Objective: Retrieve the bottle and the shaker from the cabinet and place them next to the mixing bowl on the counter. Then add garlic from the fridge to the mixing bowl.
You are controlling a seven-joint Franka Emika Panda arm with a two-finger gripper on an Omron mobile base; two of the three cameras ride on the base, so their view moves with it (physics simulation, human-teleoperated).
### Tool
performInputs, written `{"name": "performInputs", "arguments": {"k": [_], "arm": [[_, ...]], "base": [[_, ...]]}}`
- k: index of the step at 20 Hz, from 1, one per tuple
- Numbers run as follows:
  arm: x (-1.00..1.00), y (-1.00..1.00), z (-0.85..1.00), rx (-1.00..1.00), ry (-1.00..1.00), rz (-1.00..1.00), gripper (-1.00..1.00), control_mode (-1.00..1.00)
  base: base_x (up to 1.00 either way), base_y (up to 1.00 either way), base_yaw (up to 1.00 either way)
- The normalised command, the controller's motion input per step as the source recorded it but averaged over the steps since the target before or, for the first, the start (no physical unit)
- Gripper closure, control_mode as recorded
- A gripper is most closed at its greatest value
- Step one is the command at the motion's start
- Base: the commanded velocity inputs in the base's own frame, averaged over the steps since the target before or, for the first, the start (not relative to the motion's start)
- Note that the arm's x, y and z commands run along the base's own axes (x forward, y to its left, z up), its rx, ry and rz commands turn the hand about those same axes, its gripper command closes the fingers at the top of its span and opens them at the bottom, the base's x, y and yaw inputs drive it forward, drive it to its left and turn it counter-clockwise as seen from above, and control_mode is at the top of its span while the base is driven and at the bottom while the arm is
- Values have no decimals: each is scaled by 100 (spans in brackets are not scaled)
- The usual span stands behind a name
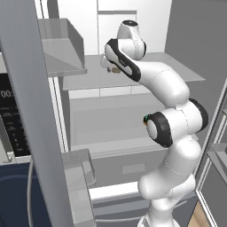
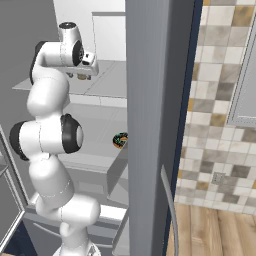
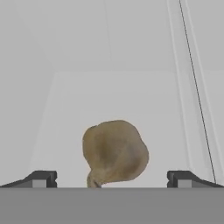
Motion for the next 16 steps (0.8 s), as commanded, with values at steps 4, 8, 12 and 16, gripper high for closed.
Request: {"name": "performInputs", "arguments": {"k": [4,8,12,16], "arm": [[42,9,0,-2,0,0,-100,-100],[52,1,0,-1,0,0,-100,-100],[31,0,5,0,2,0,-100,-100],[-19,2,1,0,1,0,-100,-100]], "base": [[0,0,0],[0,0,0],[0,0,0],[0,0,0]]}}
